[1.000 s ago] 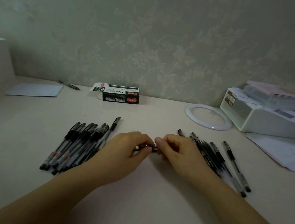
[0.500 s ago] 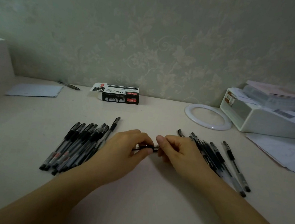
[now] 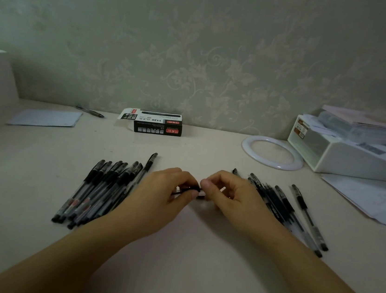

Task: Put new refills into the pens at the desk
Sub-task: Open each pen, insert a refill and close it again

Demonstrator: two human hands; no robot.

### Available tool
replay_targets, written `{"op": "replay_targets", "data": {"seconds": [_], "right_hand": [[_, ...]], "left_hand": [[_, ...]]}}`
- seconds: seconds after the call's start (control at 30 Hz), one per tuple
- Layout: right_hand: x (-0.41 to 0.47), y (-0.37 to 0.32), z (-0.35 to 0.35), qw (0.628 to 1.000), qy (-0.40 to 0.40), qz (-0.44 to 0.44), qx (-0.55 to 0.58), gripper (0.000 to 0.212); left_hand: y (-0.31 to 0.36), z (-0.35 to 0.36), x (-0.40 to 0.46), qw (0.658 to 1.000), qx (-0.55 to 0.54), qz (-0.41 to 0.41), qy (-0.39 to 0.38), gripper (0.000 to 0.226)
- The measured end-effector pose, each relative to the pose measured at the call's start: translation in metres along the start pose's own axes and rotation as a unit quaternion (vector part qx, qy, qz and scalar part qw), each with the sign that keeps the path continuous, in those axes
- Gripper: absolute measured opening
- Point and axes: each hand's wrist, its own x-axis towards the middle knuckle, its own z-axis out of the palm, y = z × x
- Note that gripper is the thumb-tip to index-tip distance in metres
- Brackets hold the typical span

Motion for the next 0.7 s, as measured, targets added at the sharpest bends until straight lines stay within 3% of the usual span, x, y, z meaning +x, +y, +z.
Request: {"op": "replay_targets", "data": {"seconds": [0.1,0.37,0.53,0.7], "right_hand": [[-0.0001,-0.0011,-0.0014,1.000,-0.008,-0.006,0.009,0.017],[-0.0002,-0.0007,0.0022,0.999,-0.020,-0.003,0.028,0.038],[-0.0016,-0.0044,0.0024,1.000,-0.016,-0.002,0.023,0.030],[-0.0021,-0.0076,-0.0003,1.000,-0.001,-0.014,0.009,0.024]], "left_hand": [[0.0003,-0.0011,0.0002,1.000,-0.001,0.000,-0.003,0.016],[0.0016,-0.0062,0.0012,0.999,0.004,0.028,0.021,0.005],[0.0027,-0.0013,-0.0008,0.999,-0.032,0.007,0.017,0.002],[0.0033,0.0002,-0.0005,1.000,-0.026,-0.003,-0.012,0.019]]}}
